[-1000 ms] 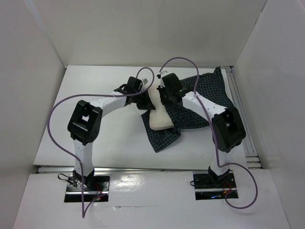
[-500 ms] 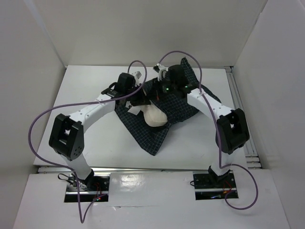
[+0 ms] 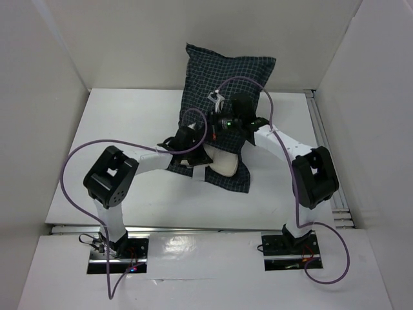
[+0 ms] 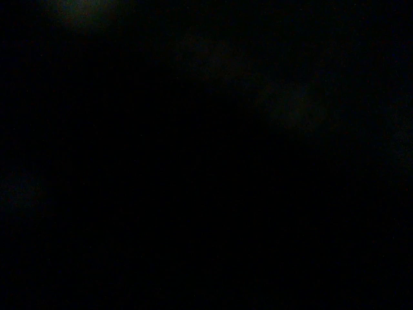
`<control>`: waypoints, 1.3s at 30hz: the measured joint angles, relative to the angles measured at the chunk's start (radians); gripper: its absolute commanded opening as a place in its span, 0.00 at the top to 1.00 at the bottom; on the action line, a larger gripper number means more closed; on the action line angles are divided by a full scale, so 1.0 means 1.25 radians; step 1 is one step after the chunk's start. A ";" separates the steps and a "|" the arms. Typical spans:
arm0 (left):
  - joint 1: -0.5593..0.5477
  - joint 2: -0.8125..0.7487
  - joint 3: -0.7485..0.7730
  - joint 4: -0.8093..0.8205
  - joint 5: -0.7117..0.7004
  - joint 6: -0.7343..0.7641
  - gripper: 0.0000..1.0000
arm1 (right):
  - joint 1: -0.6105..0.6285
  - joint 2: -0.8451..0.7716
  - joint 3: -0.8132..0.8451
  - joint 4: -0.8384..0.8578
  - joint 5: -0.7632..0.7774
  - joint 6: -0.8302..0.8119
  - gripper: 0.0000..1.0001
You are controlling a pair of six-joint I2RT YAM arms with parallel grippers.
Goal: Put the pillow into the pillowcase
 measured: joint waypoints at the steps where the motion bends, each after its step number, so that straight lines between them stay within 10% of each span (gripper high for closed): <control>1: -0.002 0.000 -0.001 0.020 -0.005 -0.012 1.00 | 0.000 -0.001 0.000 -0.001 0.002 0.003 1.00; 6: -0.017 -0.026 -0.050 0.083 -0.059 -0.038 1.00 | -0.005 -0.002 0.001 -0.051 0.027 0.019 0.86; 15: -0.049 -0.138 -0.091 0.092 -0.193 -0.034 1.00 | -0.049 0.025 0.042 -0.193 0.082 0.013 0.19; 22: -0.052 -0.147 -0.091 0.080 -0.218 -0.034 1.00 | -0.052 -0.030 0.027 -0.273 0.161 -0.054 0.11; 31: -0.060 -0.142 -0.029 0.028 -0.215 -0.027 1.00 | 0.070 -0.482 -0.275 -0.302 0.383 -0.140 0.08; 39: -0.073 -0.140 0.037 -0.010 -0.213 -0.007 1.00 | 0.220 -0.396 -0.408 -0.299 0.545 -0.154 0.08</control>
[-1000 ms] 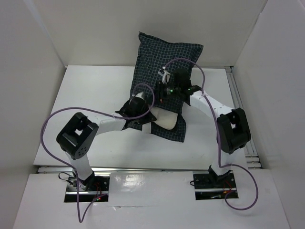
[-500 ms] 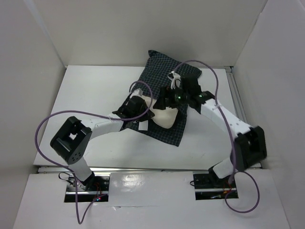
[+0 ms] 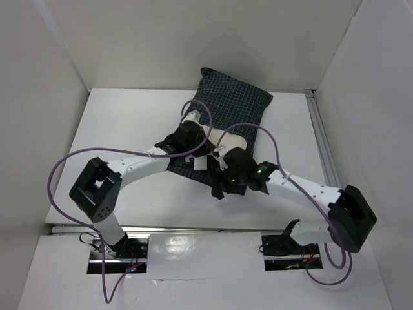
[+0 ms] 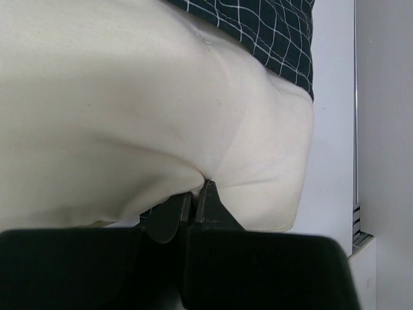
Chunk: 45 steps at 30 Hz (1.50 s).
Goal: Put the pillow into the pillowcase
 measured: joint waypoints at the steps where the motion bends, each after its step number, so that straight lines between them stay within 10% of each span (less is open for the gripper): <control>1: 0.000 0.000 0.002 -0.002 0.000 0.001 1.00 | 0.018 0.015 -0.006 0.001 0.031 -0.001 0.08; 21: -0.001 0.012 0.005 -0.028 0.002 0.000 1.00 | 0.163 0.268 -0.136 0.471 0.538 -0.004 0.00; 25: -0.002 0.013 0.020 -0.032 0.002 0.001 1.00 | 0.128 0.286 -0.143 0.523 0.473 0.016 0.45; 27: 0.002 0.013 0.029 -0.041 0.001 0.000 1.00 | 0.102 0.294 -0.144 0.549 0.399 0.016 0.97; 35: 0.007 0.032 0.070 -0.087 -0.002 0.015 1.00 | 0.094 0.255 -0.152 0.531 0.225 -0.032 1.00; 45: -0.027 0.154 0.161 -0.125 0.073 -0.039 1.00 | 0.105 -0.085 -0.164 0.348 0.029 -0.187 1.00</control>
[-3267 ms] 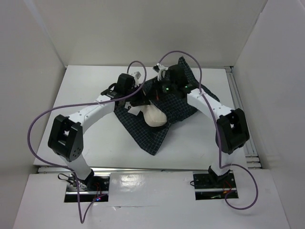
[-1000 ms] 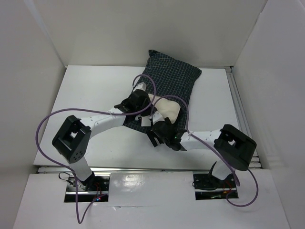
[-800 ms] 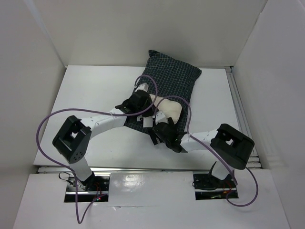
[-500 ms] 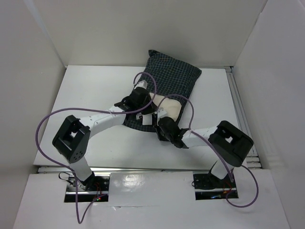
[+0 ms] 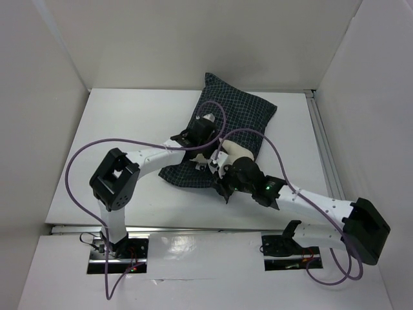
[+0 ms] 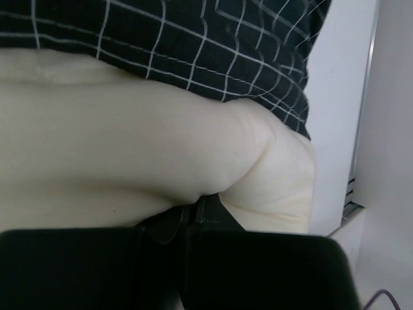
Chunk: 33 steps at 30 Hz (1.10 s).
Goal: Put the pillow into the pillowcase
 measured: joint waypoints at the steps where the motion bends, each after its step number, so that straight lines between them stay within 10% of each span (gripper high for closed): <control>1: -0.003 0.000 0.009 -0.005 0.005 -0.008 1.00 | 0.000 -0.015 0.000 -0.019 -0.021 -0.009 1.00; 19: -0.014 0.007 0.103 -0.092 -0.005 -0.065 1.00 | -0.001 -0.075 0.071 -0.186 -0.223 -0.074 1.00; 20: -0.013 -0.007 0.081 -0.084 0.012 -0.061 1.00 | -0.001 -0.075 0.075 -0.197 -0.222 -0.073 0.85; 22: -0.011 -0.040 0.033 -0.070 0.047 -0.038 0.83 | 0.003 -0.074 0.081 -0.212 -0.231 -0.053 0.59; 26: 0.000 -0.097 -0.059 -0.124 0.063 0.035 0.25 | 0.071 -0.065 0.126 -0.220 -0.328 -0.017 0.46; 33: 0.038 -0.287 -0.171 -0.277 -0.033 0.078 0.03 | 0.079 -0.035 0.163 -0.235 -0.279 0.010 0.30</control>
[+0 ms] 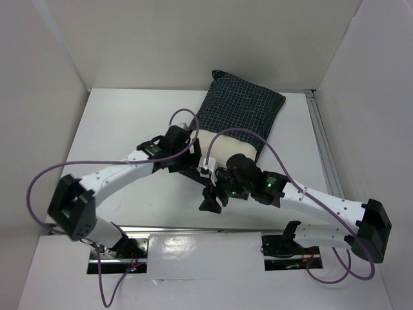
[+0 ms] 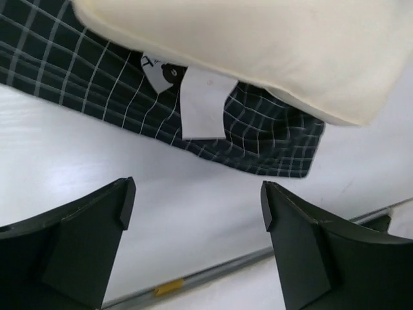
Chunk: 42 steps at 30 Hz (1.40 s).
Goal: Put the pillow into the pillowcase
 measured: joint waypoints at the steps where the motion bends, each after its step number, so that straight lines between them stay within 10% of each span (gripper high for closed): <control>1: 0.000 -0.047 -0.010 -0.021 -0.015 -0.001 0.00 | 0.000 -0.003 0.000 0.000 0.037 0.006 0.24; 12: 0.070 -0.472 -0.120 -0.143 -0.150 -0.047 0.00 | -0.039 0.171 0.210 0.002 0.374 -0.119 0.00; 24: 0.098 -0.493 -0.171 -0.203 -0.167 -0.017 0.00 | -0.313 0.686 0.686 -0.228 0.189 -0.482 0.00; 42: 0.146 -0.464 -0.182 -0.199 -0.142 0.046 0.00 | -0.312 0.776 0.708 -0.336 0.105 -0.649 0.00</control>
